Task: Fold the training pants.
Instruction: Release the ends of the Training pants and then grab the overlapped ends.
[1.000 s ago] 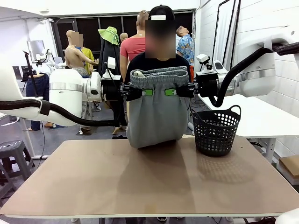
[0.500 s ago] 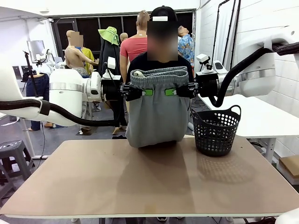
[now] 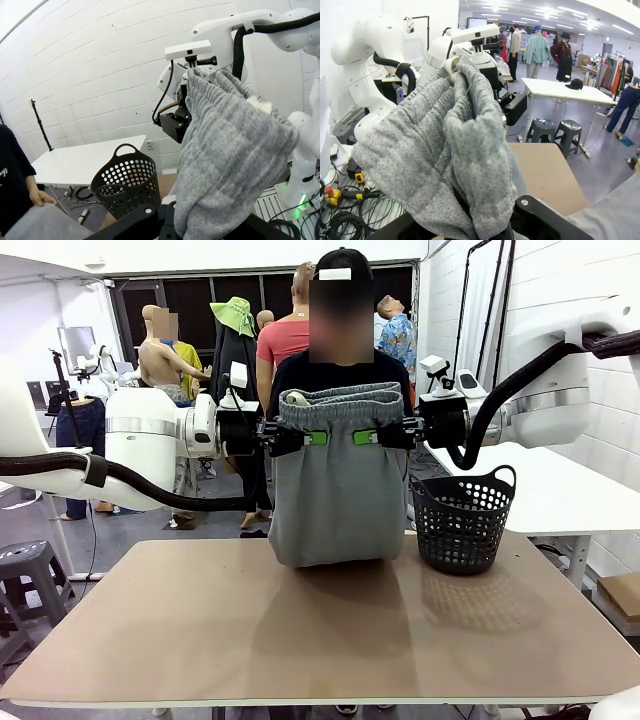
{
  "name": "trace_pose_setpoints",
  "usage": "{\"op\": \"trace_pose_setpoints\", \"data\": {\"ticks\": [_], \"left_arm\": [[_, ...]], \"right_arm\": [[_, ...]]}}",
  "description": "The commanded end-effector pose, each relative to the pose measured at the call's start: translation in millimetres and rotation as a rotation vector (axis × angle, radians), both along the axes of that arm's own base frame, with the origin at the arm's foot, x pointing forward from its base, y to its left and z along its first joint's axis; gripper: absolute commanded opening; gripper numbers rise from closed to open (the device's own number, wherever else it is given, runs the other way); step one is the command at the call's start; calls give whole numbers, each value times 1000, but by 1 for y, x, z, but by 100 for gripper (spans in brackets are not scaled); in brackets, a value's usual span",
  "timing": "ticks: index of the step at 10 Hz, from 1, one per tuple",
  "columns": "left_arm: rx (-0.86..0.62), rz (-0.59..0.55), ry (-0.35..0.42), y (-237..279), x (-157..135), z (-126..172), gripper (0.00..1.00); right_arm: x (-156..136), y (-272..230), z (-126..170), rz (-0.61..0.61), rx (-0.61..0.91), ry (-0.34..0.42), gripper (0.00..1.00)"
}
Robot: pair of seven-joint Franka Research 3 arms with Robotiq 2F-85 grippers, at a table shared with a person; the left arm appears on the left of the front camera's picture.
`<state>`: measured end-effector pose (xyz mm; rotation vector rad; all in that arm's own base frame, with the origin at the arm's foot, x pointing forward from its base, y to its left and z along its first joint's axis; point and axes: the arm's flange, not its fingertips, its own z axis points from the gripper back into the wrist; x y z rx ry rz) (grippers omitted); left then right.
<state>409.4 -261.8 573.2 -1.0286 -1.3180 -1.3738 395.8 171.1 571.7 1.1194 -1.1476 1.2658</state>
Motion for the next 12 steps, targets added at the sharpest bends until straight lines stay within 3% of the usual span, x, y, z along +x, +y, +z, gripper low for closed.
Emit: {"op": "trace_pose_setpoints", "data": {"ticks": [1, 12], "left_arm": [[-26, 17, -19, -1, -3, 1, 0], [-26, 17, -19, -1, -3, 1, 0]], "right_arm": [[-1, 1, 3, -3, 16, 0, 0], [-1, 1, 3, -3, 16, 0, 0]]}}
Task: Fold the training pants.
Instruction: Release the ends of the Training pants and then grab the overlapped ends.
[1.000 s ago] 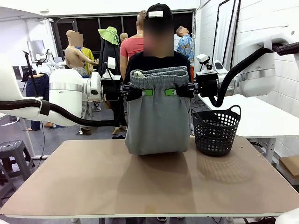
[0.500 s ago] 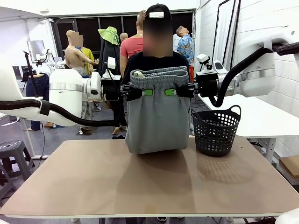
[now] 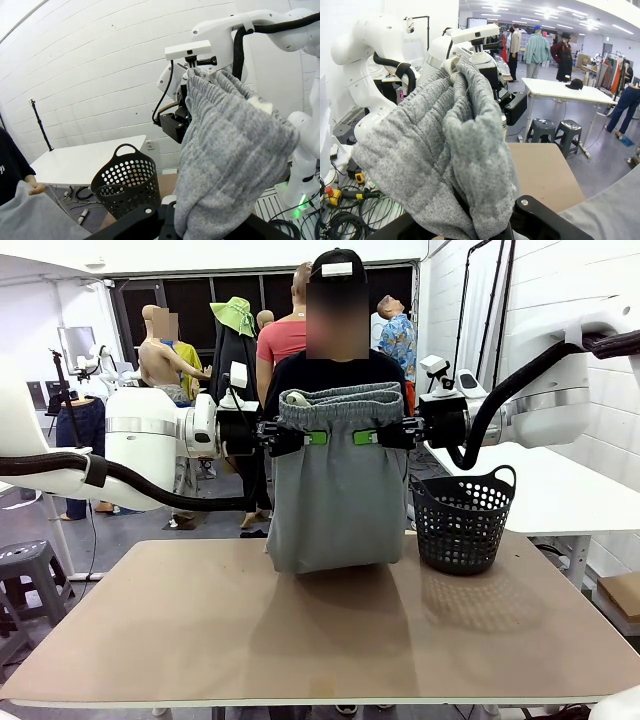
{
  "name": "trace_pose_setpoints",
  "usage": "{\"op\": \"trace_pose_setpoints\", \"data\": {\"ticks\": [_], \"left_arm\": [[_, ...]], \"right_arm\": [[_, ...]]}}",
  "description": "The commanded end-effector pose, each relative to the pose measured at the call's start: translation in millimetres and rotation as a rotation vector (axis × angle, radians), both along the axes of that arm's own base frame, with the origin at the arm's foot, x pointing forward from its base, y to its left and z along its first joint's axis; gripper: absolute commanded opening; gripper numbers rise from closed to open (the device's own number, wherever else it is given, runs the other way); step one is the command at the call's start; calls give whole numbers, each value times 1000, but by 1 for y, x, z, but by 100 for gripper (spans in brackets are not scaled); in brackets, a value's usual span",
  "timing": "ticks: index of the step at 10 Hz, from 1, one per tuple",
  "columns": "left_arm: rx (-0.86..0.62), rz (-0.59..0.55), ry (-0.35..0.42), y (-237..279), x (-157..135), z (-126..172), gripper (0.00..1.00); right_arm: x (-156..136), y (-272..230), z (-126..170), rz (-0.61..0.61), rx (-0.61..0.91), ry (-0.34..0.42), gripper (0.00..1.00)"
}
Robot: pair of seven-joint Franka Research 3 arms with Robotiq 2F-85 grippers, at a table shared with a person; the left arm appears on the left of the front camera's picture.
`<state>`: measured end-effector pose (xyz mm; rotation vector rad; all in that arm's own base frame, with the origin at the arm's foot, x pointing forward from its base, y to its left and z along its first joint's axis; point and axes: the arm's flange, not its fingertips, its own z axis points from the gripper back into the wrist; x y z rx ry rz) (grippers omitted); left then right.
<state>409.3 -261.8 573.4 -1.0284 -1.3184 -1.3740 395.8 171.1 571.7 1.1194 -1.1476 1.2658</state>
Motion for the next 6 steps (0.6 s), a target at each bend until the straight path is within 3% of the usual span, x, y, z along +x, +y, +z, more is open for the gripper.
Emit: {"op": "trace_pose_setpoints", "data": {"ticks": [1, 6], "left_arm": [[-26, 17, -19, -1, -3, 1, 0], [-26, 17, -19, -1, -3, 1, 0]], "right_arm": [[-1, 1, 3, -3, 16, 0, 0], [-1, 1, 3, -3, 16, 0, 0]]}}
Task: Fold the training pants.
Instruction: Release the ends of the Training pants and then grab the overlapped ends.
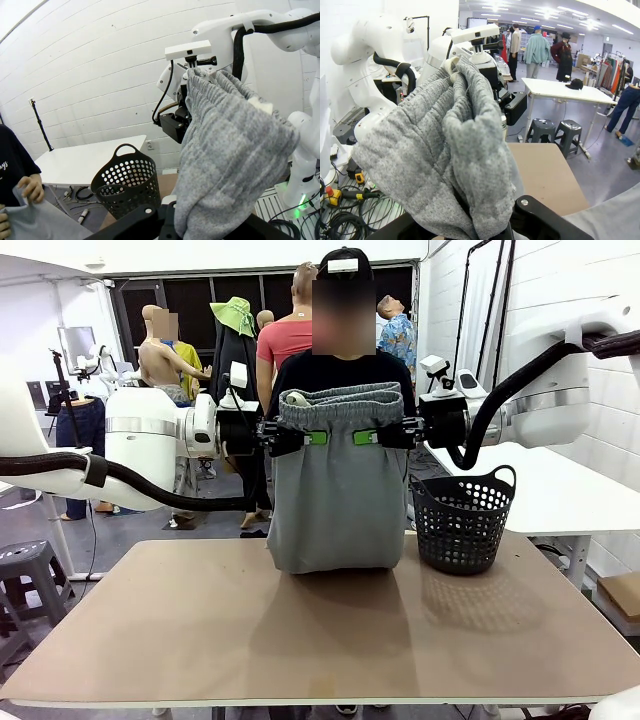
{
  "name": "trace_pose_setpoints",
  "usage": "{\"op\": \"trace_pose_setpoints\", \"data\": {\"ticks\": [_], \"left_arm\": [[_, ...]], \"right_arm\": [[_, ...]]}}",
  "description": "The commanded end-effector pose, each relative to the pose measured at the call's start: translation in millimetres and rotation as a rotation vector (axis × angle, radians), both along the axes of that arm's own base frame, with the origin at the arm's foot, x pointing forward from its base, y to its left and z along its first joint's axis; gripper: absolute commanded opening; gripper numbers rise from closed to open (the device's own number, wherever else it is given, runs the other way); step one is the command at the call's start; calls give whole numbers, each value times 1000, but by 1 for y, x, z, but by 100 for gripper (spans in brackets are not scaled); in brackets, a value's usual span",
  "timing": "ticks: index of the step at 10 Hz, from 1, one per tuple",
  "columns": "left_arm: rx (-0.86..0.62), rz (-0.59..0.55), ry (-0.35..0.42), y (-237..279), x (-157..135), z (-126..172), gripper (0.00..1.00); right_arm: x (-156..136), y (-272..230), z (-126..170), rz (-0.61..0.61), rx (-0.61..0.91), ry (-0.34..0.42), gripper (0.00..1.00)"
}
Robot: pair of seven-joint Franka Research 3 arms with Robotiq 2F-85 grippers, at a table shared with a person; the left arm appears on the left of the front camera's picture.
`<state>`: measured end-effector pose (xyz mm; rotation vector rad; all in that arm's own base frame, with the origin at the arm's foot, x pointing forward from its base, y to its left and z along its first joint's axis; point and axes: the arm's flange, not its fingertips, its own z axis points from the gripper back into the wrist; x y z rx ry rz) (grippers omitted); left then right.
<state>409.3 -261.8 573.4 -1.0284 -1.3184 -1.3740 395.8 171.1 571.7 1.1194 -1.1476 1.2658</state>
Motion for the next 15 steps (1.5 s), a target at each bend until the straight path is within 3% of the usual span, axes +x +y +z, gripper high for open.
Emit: {"op": "trace_pose_setpoints", "data": {"ticks": [1, 15], "left_arm": [[-26, 17, -19, -1, -3, 1, 0], [-26, 17, -19, -1, -3, 1, 0]], "right_arm": [[-1, 1, 3, -3, 16, 0, 0], [-1, 1, 3, -3, 16, 0, 0]]}}
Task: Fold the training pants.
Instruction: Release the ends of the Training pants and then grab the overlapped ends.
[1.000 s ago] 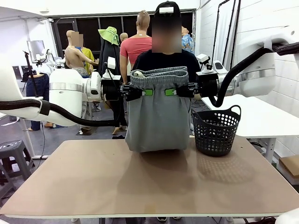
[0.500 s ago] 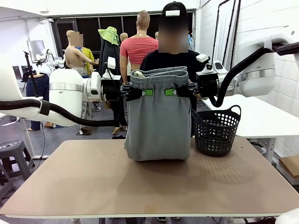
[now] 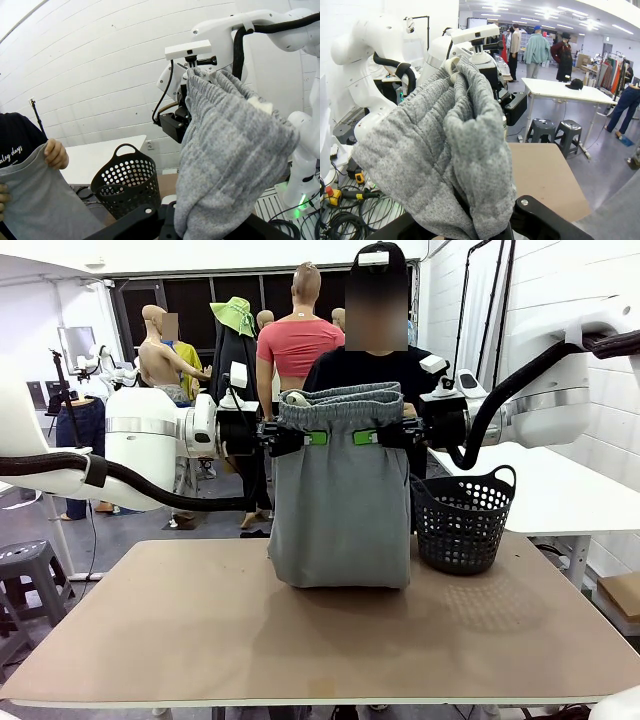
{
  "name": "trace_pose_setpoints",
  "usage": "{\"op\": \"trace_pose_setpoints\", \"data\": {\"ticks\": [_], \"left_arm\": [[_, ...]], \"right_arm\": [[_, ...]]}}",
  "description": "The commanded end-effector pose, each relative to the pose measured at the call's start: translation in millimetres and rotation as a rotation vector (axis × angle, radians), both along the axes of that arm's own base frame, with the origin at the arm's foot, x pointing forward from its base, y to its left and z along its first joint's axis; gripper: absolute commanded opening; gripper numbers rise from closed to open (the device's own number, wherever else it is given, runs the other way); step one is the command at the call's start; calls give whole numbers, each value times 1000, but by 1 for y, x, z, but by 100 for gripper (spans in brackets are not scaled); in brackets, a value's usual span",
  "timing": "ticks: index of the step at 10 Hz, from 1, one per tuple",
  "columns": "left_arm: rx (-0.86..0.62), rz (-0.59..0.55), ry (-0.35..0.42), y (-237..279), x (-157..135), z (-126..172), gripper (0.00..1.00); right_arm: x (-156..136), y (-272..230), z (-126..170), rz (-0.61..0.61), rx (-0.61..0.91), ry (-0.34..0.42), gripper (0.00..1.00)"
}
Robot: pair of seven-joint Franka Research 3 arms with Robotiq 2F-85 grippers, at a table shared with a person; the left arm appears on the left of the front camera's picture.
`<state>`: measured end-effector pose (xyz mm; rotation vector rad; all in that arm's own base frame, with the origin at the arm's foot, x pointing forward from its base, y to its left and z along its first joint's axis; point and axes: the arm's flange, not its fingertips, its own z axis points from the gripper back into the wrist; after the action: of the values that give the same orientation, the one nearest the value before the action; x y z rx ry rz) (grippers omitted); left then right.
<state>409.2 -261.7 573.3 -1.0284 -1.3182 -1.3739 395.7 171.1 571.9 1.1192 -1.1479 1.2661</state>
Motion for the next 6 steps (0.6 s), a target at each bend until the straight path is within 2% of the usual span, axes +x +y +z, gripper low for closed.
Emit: {"op": "trace_pose_setpoints", "data": {"ticks": [1, 6], "left_arm": [[-26, 17, -19, -1, -3, 1, 0], [-26, 17, -19, -1, -3, 1, 0]], "right_arm": [[-1, 1, 2, -3, 16, 1, 0], [-1, 1, 2, -3, 16, 1, 0]]}}
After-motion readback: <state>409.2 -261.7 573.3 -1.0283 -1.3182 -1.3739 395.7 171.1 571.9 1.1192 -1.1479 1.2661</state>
